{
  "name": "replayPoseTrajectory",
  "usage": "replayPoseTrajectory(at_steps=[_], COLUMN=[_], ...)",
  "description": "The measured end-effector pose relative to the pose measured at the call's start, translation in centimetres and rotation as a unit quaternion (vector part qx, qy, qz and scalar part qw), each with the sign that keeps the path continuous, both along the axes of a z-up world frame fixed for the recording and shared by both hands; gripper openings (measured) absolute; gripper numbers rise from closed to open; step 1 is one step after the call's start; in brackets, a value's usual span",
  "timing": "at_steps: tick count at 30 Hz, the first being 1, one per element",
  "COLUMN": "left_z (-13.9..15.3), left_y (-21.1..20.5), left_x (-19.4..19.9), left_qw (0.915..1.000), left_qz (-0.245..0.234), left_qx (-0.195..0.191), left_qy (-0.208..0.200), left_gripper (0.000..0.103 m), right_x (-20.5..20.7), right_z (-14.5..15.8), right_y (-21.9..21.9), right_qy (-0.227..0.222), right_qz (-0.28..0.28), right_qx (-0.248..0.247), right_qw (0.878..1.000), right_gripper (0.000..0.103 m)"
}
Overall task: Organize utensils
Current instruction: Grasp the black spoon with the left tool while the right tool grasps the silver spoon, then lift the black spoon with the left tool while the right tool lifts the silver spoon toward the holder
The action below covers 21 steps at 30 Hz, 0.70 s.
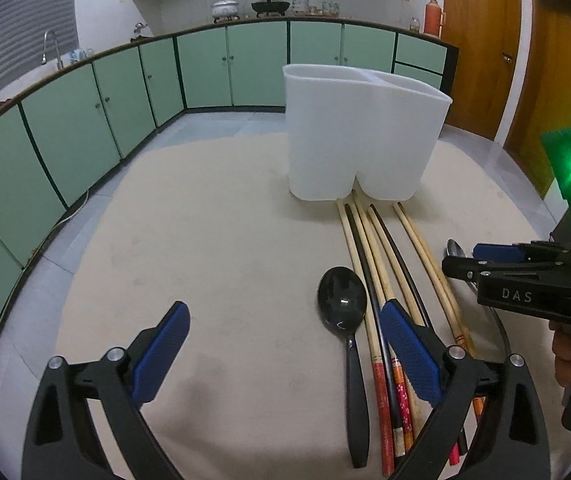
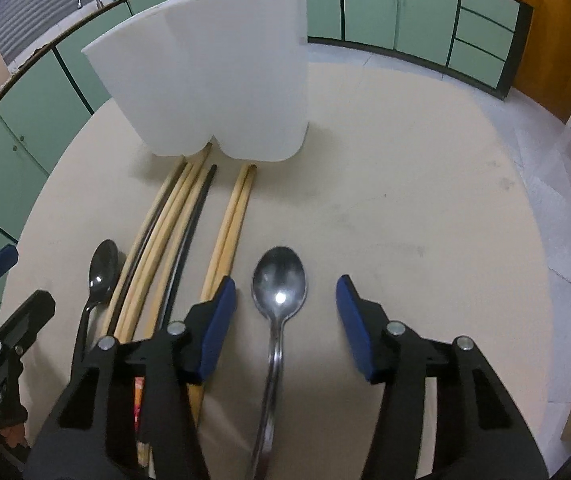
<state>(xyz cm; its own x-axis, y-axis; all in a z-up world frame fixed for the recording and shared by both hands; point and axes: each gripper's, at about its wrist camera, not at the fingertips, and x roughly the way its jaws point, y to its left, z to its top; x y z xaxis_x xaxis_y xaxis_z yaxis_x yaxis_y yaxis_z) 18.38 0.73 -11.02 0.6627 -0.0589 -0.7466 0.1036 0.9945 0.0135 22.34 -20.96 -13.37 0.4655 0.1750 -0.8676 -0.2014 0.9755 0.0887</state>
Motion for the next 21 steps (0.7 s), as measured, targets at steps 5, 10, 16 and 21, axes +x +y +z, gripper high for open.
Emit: replayPoseTrajectory(at_steps=[5,10,16,21], left_z=[-0.7,-1.5,-2.7,-3.5], left_y=[-0.4,-0.8,-1.0,-0.4], left_x=[0.6,1.2,1.9,2.2], left_qw=[0.9999,0.9995,0.9985,0.9978], left_qz=[-0.005,-0.005,-0.012,-0.006], left_qx=[0.008,0.024,0.037,0.040], left_qy=[0.008,0.019,0.037,0.052], left_gripper=[0.094,0.094,0.094,0.092], right_x=[-0.7,-1.2,-0.9,-1.0], right_z=[0.1,-0.1,-0.1,0.0], right_y=[0.3,0.5,-0.2,-0.4], right_qy=[-0.009,-0.016,-0.016,-0.017], right_qz=[0.008,0.007,0.005,0.005], right_qx=[-0.008,-0.008,-0.001,-0.002], right_qw=[1.000,1.000,1.000,1.000], right_gripper=[0.028,0.028,0.028,0.028])
